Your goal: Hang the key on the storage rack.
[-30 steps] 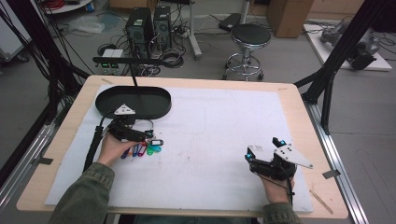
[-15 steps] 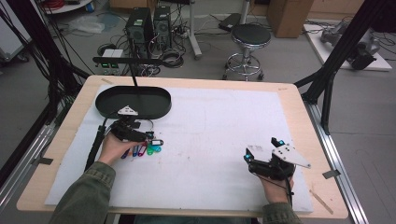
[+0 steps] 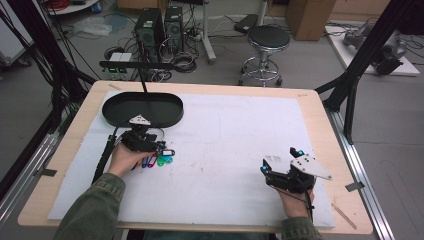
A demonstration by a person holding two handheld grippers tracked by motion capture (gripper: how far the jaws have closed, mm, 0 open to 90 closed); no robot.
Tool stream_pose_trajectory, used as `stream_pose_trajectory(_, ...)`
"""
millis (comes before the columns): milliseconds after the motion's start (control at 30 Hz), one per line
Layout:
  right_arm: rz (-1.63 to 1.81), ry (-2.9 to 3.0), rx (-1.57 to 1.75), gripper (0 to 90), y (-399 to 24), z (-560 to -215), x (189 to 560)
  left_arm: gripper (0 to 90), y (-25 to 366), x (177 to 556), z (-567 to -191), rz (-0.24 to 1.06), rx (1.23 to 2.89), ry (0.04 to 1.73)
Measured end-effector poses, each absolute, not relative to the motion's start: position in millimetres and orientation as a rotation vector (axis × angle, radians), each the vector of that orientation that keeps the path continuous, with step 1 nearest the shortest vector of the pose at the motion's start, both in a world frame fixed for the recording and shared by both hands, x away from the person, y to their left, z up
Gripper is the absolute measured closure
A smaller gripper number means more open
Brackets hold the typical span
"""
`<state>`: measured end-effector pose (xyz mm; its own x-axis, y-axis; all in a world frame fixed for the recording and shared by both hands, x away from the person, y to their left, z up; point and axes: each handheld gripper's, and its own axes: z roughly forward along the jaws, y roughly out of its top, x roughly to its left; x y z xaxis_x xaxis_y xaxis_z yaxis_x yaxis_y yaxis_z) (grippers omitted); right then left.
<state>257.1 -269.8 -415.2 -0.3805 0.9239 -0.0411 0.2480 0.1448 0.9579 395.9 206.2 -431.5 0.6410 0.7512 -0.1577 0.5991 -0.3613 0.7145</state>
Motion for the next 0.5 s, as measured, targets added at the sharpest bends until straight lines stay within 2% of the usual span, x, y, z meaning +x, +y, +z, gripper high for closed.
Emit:
stream_pose_trajectory(33, 1.263, 1.746, 1.130, 0.6, -269.7, -415.1, 257.0, 52.3, 206.2, 395.9, -431.6, 0.249, 2.088, 1.049)
stream_pose_trajectory(67, 1.263, 1.746, 1.130, 0.6, -269.7, -415.1, 257.0, 52.3, 207.1, 396.1, -431.7, 0.239, 2.090, 1.038)
stream_pose_trajectory(233, 1.261, 1.747, 1.126, 0.6, -269.5, -415.3, 257.3, 68.9, 205.3, 394.8, -432.1, 0.236, 2.087, 1.010)
stream_pose_trajectory(267, 1.261, 1.747, 1.126, 0.6, -269.5, -415.3, 257.3, 68.9, 205.3, 394.8, -431.7, 0.245, 2.087, 1.007)
stream_pose_trajectory(333, 1.268, 1.750, 1.126, 0.6, -269.3, -415.1, 256.8, 77.0, 207.5, 396.1, -431.2, 0.211, 2.047, 1.015)
stream_pose_trajectory(500, 1.265, 1.753, 1.116, 0.6, -269.4, -415.1, 256.8, 81.3, 212.1, 396.1, -428.6, 0.202, 2.037, 1.046)
